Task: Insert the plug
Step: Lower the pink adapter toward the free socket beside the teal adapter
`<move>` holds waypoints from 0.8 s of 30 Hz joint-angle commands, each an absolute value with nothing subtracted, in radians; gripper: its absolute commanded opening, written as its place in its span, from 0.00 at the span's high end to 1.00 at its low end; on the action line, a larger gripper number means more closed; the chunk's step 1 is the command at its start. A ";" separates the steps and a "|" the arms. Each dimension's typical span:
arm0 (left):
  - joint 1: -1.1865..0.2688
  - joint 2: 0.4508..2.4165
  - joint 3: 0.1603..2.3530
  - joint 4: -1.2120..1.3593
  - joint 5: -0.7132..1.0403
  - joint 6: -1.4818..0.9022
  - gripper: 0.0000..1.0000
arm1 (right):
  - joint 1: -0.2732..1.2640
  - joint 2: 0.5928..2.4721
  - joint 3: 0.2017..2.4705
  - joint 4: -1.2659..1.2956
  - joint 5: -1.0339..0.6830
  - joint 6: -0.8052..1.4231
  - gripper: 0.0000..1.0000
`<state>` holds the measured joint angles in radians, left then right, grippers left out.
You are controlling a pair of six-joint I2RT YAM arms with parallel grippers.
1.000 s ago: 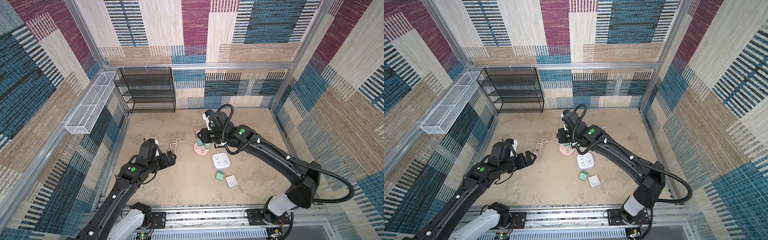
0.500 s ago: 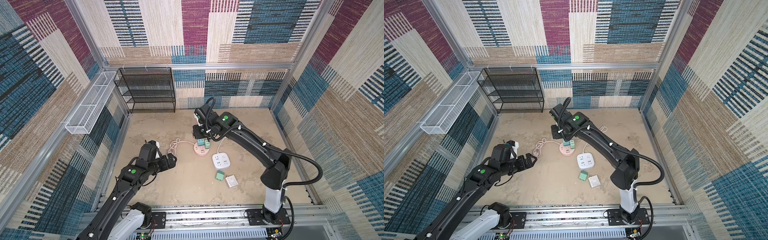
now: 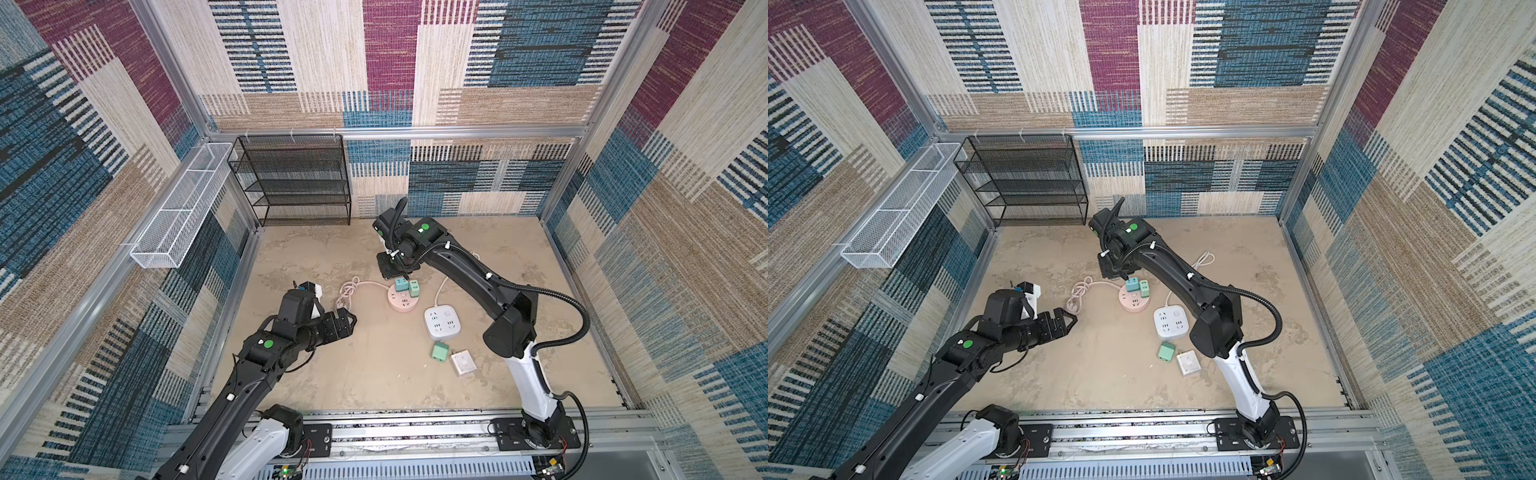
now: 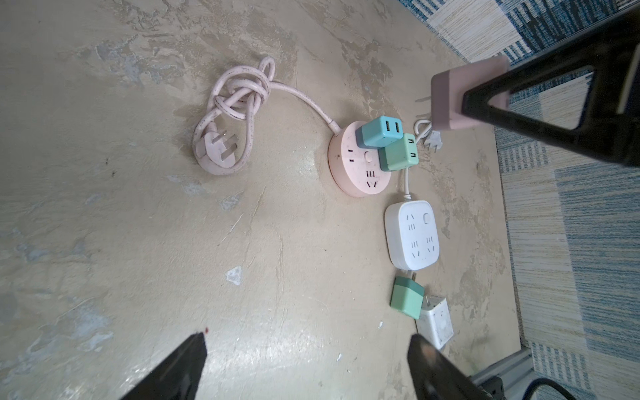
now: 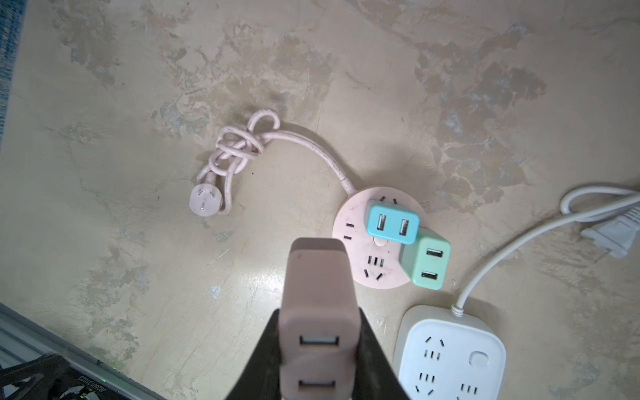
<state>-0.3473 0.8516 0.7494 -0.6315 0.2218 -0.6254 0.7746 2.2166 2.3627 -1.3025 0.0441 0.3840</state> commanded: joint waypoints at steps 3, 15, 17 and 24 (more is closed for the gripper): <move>-0.346 0.844 0.744 -0.609 0.242 -0.611 0.05 | 0.774 2.230 2.332 -1.307 0.057 0.375 1.00; -0.346 0.819 0.726 -0.608 0.230 -0.612 0.06 | 0.771 2.203 2.185 -1.195 0.057 0.424 1.00; -0.346 0.821 0.726 -0.609 0.230 -0.612 0.06 | 0.771 2.205 2.172 -1.186 0.063 0.428 1.00; -0.347 0.825 0.729 -0.602 0.230 -0.609 0.06 | 0.770 2.209 2.144 -1.165 0.074 0.443 1.00</move>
<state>-0.3473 0.8246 0.7292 -0.6250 0.2382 -0.6254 0.7708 2.2166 2.1529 -1.1980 0.0563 0.4221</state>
